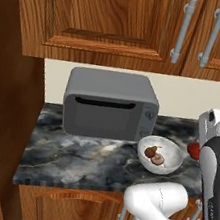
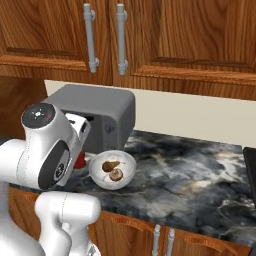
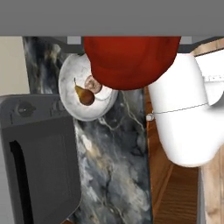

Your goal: Take the pear, bell pepper, and mushroom from the freezer and place them in the bowl on the counter.

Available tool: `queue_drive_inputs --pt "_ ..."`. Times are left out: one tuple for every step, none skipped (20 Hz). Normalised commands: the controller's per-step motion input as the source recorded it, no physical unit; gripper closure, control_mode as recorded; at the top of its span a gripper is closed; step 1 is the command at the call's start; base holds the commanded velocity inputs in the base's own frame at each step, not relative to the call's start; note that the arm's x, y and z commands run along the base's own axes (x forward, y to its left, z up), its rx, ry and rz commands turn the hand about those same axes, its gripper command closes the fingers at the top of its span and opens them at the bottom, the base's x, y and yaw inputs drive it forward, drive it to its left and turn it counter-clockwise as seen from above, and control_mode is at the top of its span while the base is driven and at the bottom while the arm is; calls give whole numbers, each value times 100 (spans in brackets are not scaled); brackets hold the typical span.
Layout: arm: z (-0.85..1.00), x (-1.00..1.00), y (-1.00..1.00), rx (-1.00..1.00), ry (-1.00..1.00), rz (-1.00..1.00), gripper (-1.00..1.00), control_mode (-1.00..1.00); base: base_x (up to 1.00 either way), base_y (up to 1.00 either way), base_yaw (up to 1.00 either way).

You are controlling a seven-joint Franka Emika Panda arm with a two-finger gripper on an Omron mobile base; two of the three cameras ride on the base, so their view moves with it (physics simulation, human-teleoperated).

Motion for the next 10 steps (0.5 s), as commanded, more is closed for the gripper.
queue_drive_inputs --pt "-46 22 -30 0 0 0 100 -100 0 0 0" --pt "-33 30 -31 1 1 0 100 -100 0 0 0" --pt "-34 21 -29 4 1 0 100 -100 0 0 0" --pt "-41 25 -25 3 3 0 100 -100 0 0 0" --pt "-43 24 -21 2 1 0 100 -100 0 0 0" --pt "-42 32 -18 1 0 0 100 -100 0 0 0" --pt "-38 36 -19 1 1 0 100 -100 0 0 0" --pt "-34 39 -18 1 2 0 100 -100 0 0 0" --pt "-21 22 -21 3 5 0 100 -100 0 0 0" --pt "-17 11 -26 5 3 0 100 -100 0 0 0"
